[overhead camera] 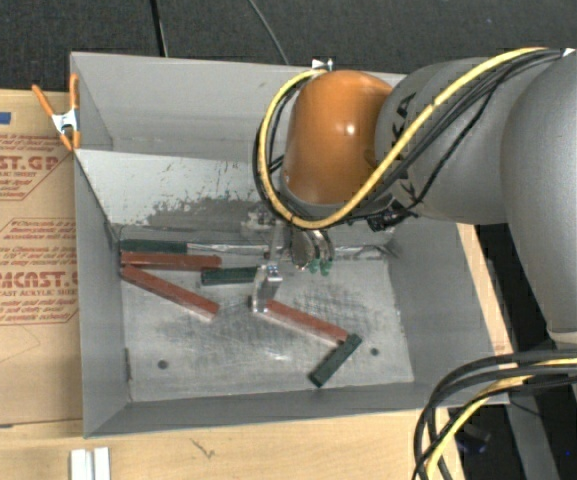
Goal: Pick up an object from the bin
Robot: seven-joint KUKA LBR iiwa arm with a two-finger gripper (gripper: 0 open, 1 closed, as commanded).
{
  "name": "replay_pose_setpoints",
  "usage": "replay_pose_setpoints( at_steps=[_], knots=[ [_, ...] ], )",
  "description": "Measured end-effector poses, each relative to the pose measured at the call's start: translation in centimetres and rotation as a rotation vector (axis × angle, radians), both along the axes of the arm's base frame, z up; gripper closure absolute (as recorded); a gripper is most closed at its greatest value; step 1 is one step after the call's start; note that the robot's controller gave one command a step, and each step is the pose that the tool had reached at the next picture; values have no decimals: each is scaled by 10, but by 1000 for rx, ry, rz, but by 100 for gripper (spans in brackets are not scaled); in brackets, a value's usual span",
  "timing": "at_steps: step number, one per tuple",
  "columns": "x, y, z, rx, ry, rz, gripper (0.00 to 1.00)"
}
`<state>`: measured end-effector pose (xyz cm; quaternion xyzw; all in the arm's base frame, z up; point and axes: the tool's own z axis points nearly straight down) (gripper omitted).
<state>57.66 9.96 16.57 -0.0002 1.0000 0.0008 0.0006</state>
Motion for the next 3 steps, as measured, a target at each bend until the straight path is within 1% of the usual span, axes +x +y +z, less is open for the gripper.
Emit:
replay_pose_setpoints(
  at_steps=[1,2,3],
  knots=[
    [1,-45,-92,1,6,-118,100],
    [2,-45,-92,1,6,-118,100],
    [10,-62,100,-1,-10,-64,100]
  ],
)
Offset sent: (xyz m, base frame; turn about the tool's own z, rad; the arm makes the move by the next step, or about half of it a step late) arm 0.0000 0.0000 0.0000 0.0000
